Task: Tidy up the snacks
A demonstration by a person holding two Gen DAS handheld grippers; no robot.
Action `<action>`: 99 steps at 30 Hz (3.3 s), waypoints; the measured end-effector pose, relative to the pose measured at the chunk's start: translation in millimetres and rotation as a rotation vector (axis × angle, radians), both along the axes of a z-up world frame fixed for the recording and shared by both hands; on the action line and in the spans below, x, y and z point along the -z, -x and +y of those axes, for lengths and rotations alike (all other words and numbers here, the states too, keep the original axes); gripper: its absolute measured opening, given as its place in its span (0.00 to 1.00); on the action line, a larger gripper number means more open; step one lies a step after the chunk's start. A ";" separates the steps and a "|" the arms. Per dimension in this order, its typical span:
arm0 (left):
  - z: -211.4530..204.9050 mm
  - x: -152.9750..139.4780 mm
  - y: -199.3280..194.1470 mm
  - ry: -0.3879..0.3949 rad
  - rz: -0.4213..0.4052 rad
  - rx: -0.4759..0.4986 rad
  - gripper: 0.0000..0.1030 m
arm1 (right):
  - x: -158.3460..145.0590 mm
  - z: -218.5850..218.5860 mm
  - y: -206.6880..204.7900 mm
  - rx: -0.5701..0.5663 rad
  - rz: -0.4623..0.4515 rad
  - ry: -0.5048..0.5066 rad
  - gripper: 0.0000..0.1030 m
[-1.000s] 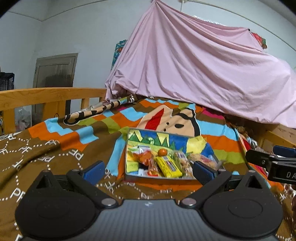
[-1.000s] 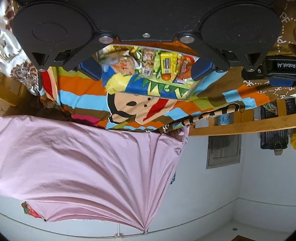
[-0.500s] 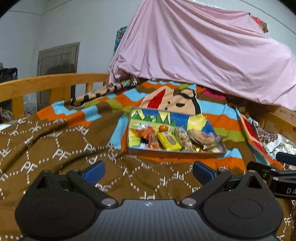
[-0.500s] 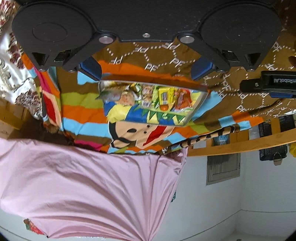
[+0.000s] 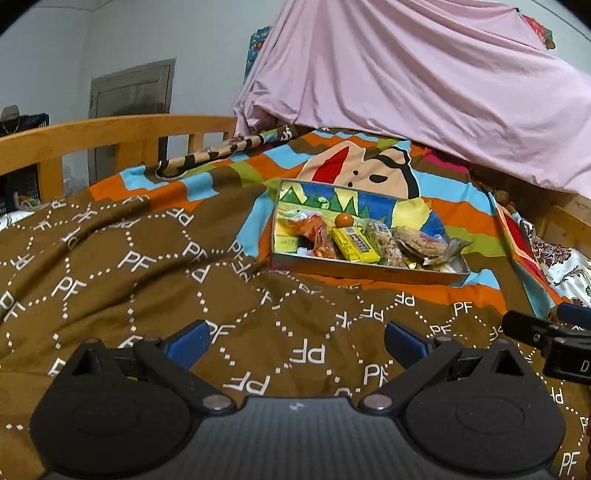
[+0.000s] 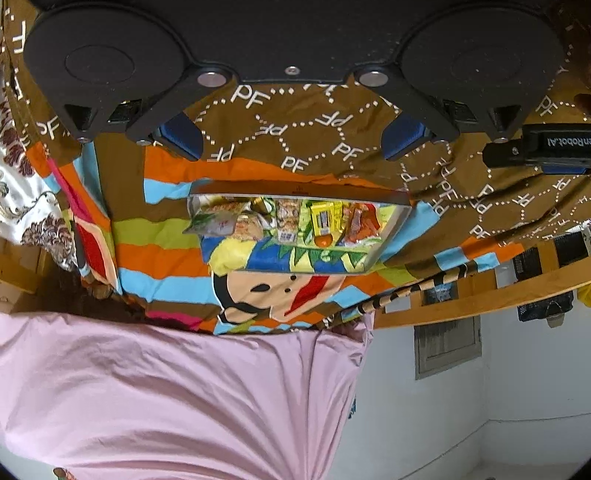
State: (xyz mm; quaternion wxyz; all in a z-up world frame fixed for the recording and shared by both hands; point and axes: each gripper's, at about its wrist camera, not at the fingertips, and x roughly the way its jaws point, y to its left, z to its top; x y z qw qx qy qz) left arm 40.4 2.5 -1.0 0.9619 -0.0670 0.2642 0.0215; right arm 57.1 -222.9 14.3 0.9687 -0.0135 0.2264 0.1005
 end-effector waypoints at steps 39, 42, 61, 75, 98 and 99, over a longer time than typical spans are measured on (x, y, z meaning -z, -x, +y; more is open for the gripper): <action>0.0 0.2 5.4 0.008 0.007 0.001 1.00 | 2.1 1.0 0.9 0.005 0.009 0.009 0.99; -0.1 0.4 5.2 0.007 0.007 0.000 1.00 | 3.9 -0.3 1.5 0.005 0.012 0.008 0.99; -1.7 1.3 6.4 0.007 0.010 0.003 1.00 | 6.2 -0.6 1.3 0.004 0.018 0.012 0.99; -6.4 3.5 8.8 0.019 0.009 0.022 1.00 | 8.2 -0.2 1.2 0.004 0.026 0.014 0.99; -5.6 6.4 4.5 -0.016 0.089 -0.023 1.00 | 11.6 3.9 1.7 -0.003 0.036 0.037 0.99; -5.8 6.3 4.7 -0.016 0.089 -0.021 1.00 | 11.6 4.1 1.8 -0.004 0.037 0.038 0.99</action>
